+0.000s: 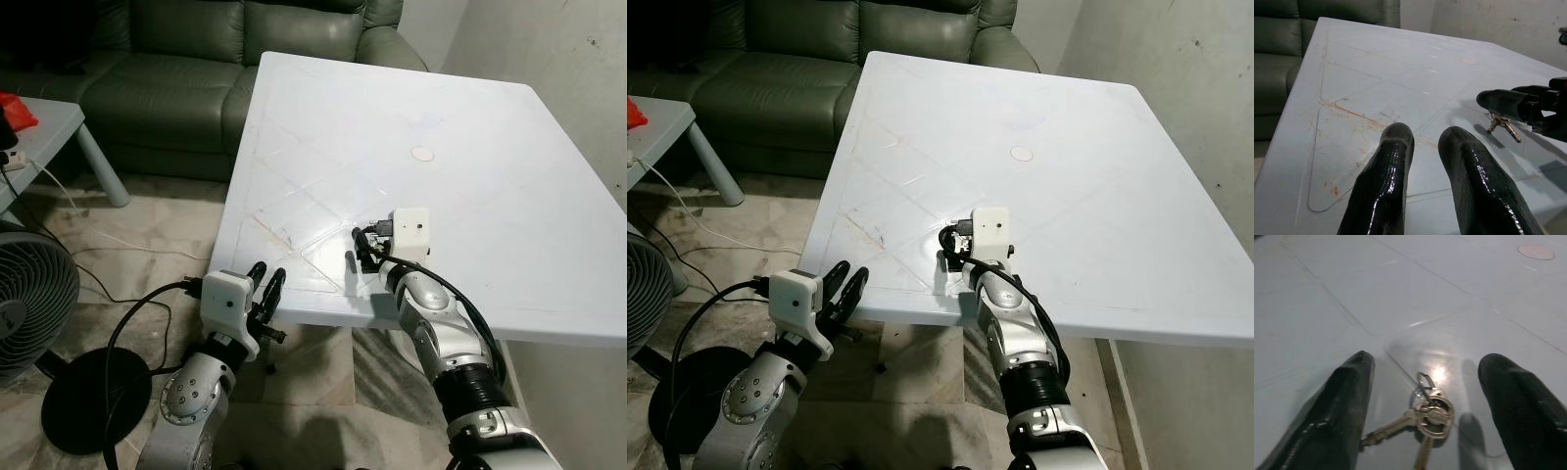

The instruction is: Hang keys on a hook

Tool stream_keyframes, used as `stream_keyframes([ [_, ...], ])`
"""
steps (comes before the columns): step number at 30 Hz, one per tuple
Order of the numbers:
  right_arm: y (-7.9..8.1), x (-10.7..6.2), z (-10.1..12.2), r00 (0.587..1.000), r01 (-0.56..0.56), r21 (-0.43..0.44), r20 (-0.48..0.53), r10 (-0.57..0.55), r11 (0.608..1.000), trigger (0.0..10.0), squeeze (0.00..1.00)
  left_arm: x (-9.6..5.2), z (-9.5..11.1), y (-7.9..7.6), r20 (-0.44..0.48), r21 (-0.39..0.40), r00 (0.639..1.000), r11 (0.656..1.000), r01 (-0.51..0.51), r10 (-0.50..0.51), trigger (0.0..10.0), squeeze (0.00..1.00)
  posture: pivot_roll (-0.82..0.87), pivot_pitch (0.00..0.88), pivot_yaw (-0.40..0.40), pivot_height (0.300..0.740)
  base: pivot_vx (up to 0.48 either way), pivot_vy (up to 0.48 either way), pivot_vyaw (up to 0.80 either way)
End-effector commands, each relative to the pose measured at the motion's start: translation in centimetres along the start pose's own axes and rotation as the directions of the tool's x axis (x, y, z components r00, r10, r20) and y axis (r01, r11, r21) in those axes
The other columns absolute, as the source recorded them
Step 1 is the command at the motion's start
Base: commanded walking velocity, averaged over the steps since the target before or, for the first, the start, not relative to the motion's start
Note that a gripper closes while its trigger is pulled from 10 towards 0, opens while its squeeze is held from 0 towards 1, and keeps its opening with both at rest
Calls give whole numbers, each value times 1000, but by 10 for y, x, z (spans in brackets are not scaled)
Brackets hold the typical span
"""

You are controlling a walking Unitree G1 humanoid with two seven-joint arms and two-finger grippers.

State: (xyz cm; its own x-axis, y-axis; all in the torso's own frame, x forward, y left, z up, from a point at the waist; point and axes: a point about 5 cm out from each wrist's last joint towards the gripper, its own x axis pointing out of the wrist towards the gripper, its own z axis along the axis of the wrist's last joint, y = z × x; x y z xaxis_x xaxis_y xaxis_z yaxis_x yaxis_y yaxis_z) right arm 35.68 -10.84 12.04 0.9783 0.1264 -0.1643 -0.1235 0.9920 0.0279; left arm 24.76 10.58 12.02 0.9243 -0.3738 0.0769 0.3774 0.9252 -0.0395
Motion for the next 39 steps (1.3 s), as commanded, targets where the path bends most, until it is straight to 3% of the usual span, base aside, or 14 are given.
stream_keyframes([
  [1,-5,1,-2,1000,26,-5,-15,-26,1000,0,0,-1,1,-3,-3,3,1000,1000,1,-1,10000,0,37,140,-103,740,0,0,0],
  [5,-5,1,-4,999,29,-13,-17,-29,1000,0,0,-2,1,-3,-4,2,1000,1000,0,0,10000,0,37,141,-102,740,0,0,0],
  [6,-5,1,-4,1000,27,-18,-16,-27,999,1137,0,-2,2,-3,-4,1,1000,1000,-1,1,10000,0,38,144,-103,740,0,0,0],
  [12,-5,1,-5,999,29,-33,-15,-29,999,0,0,-3,2,-3,-7,-3,1000,1000,-5,5,10000,0,39,146,-103,740,0,0,0],
  [19,-5,1,-4,999,32,-45,-4,-32,998,39,0,-3,2,-3,-9,-6,1000,1000,-9,9,10000,0,39,151,-104,740,0,0,0],
  [20,-5,1,-3,999,33,-49,-1,-33,998,824,0,-2,2,-3,-9,-6,1000,1000,-9,9,10000,0,39,153,-106,740,0,0,0],
  [22,-5,2,-3,999,32,-51,1,-32,998,1098,0,-2,2,-3,-9,-7,1000,1000,-10,10,10000,0,39,153,-106,740,0,0,0],
  [23,-5,2,-3,999,33,-53,2,-32,998,39,0,-2,2,-3,-9,-8,1000,1000,-10,10,10000,0,39,152,-106,740,0,0,0],
  [25,-5,2,-3,999,33,-56,4,-33,998,0,0,-2,2,-3,-10,-8,1000,1000,-11,11,10000,0,39,152,-106,740,0,0,0],
  [33,-5,2,-2,1000,28,-63,6,-28,998,2627,0,-2,3,-3,-10,-10,1000,1000,-14,14,10000,0,40,157,-106,740,0,0,0],
  [34,-5,2,-2,1000,27,-64,6,-27,998,3137,0,-2,3,-3,-10,-10,1000,1000,-14,14,10000,0,40,157,-106,740,0,0,0],
  [35,-5,2,-2,1000,26,-66,7,-25,997,4549,0,-2,3,-3,-10,-10,1000,1000,-15,15,10000,0,40,158,-105,740,0,0,0],
  [38,-5,2,-2,1000,24,-73,10,-24,997,4784,0,-2,3,-3,-10,-10,1000,1000,-15,15,10000,0,40,158,-105,740,0,0,0],
  [39,-5,2,-2,1000,24,-80,10,-24,996,7333,0,-2,3,-3,-11,-9,1000,1000,-16,15,10000,0,40,159,-107,740,0,0,0],
])
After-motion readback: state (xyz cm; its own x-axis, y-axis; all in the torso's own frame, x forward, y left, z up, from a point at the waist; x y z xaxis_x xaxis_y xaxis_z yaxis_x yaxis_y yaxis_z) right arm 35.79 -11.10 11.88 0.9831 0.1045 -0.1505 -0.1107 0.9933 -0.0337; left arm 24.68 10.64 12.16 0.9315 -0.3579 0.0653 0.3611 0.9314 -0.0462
